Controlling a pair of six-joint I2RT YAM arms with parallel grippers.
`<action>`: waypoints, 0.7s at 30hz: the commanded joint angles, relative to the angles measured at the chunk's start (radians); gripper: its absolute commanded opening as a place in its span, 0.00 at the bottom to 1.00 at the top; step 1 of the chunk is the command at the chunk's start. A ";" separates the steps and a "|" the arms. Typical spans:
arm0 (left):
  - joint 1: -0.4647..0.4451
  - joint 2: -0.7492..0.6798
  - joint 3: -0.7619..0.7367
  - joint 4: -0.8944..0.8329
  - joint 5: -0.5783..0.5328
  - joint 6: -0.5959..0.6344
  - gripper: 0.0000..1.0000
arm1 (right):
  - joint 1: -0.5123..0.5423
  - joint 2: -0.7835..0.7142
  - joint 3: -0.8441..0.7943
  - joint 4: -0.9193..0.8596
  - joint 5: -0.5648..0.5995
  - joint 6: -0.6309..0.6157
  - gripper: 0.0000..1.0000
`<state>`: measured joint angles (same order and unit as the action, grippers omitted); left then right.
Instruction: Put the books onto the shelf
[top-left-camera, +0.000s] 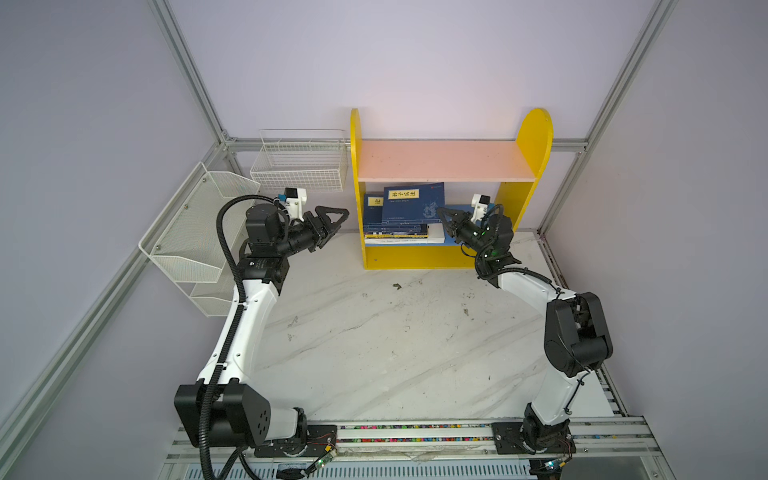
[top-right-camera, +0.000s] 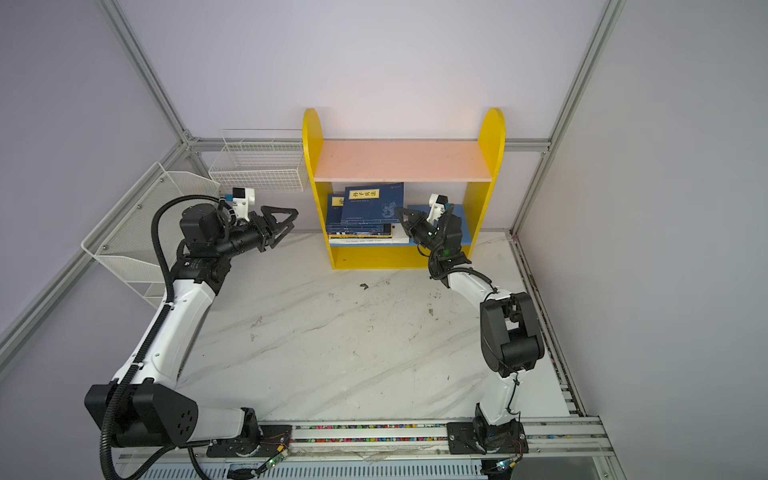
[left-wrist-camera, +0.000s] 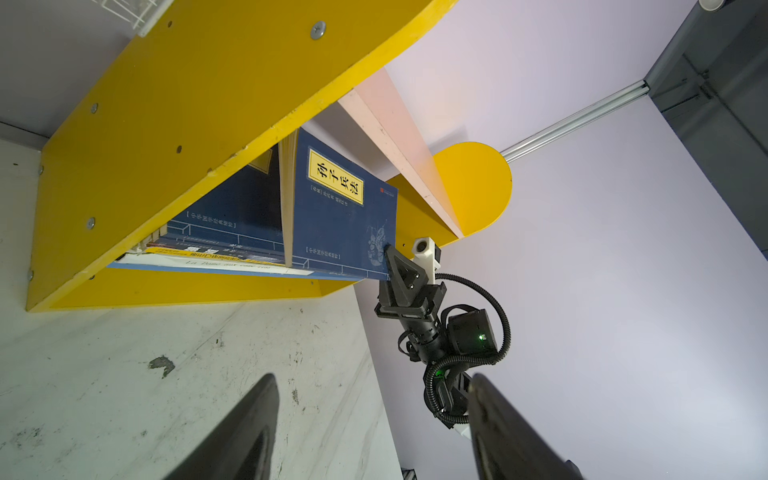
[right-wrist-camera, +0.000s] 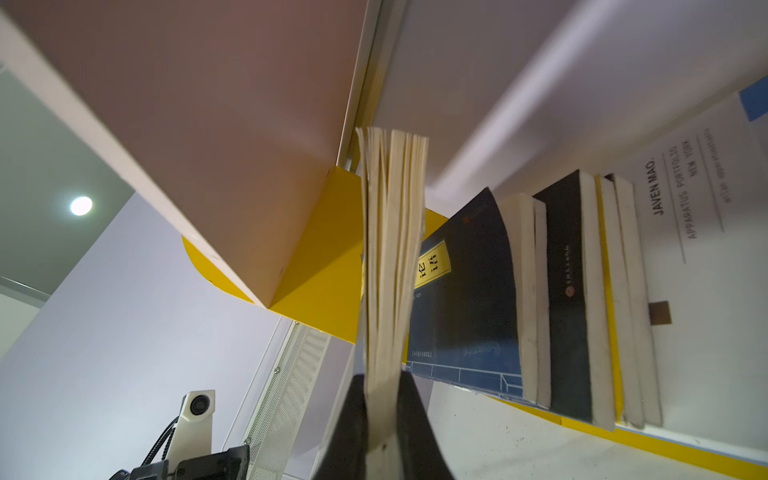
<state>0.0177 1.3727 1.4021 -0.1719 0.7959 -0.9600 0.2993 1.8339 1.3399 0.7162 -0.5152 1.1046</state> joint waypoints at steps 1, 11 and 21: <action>0.005 -0.033 -0.041 0.039 -0.012 -0.009 0.71 | 0.034 0.031 0.080 0.011 0.016 -0.049 0.01; 0.007 -0.034 -0.059 0.039 -0.008 -0.015 0.71 | 0.085 0.103 0.176 -0.063 0.083 -0.100 0.01; 0.008 -0.060 -0.103 0.057 -0.014 -0.029 0.71 | 0.101 0.173 0.259 -0.082 0.107 -0.114 0.01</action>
<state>0.0181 1.3586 1.3350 -0.1631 0.7822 -0.9798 0.3923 1.9919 1.5482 0.6014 -0.4225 1.0061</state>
